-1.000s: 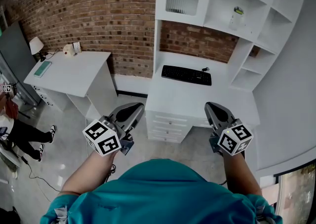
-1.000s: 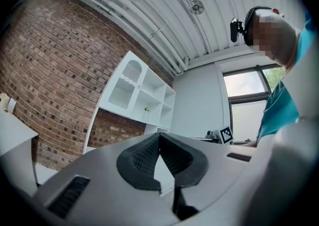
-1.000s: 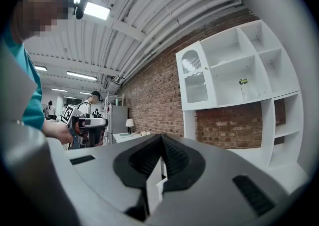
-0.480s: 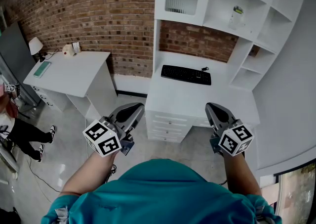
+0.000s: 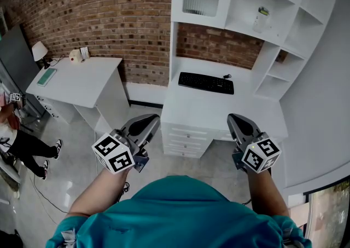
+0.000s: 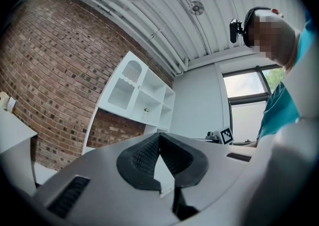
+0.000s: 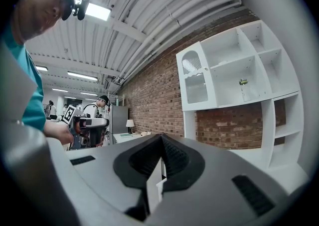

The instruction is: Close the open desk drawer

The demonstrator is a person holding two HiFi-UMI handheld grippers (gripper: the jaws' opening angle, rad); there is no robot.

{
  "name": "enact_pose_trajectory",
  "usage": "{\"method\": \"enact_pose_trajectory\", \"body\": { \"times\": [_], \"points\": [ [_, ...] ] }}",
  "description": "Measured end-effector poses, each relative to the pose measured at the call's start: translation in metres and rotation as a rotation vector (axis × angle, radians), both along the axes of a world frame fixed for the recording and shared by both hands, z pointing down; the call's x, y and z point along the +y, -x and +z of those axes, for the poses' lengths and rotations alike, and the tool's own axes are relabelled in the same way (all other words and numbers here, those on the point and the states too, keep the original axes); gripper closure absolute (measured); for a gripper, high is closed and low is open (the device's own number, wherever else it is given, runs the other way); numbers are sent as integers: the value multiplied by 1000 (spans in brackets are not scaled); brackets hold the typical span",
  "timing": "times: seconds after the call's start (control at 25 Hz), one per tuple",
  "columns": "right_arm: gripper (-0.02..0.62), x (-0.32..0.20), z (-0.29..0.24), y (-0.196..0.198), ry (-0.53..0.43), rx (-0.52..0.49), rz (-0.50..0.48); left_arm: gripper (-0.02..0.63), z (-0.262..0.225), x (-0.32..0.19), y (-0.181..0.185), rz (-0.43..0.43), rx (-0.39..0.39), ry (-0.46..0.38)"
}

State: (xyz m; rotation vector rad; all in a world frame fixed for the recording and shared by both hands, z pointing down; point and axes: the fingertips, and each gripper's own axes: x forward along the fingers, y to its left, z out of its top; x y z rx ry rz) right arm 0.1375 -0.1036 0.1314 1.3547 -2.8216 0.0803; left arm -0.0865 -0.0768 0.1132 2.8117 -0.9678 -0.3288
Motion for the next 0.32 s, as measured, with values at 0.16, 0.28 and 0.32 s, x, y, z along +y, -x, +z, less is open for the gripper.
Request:
{"method": "enact_pose_trajectory", "body": {
  "times": [0.16, 0.28, 0.32],
  "points": [
    [575, 0, -1, 0, 0, -2, -2, 591, 0, -1, 0, -4, 4, 8],
    [575, -1, 0, 1, 3, -4, -8, 591, 1, -1, 1, -6, 7, 11],
    [575, -1, 0, 2, 4, -5, -9, 591, 1, -1, 1, -6, 8, 12]
  ]
}}
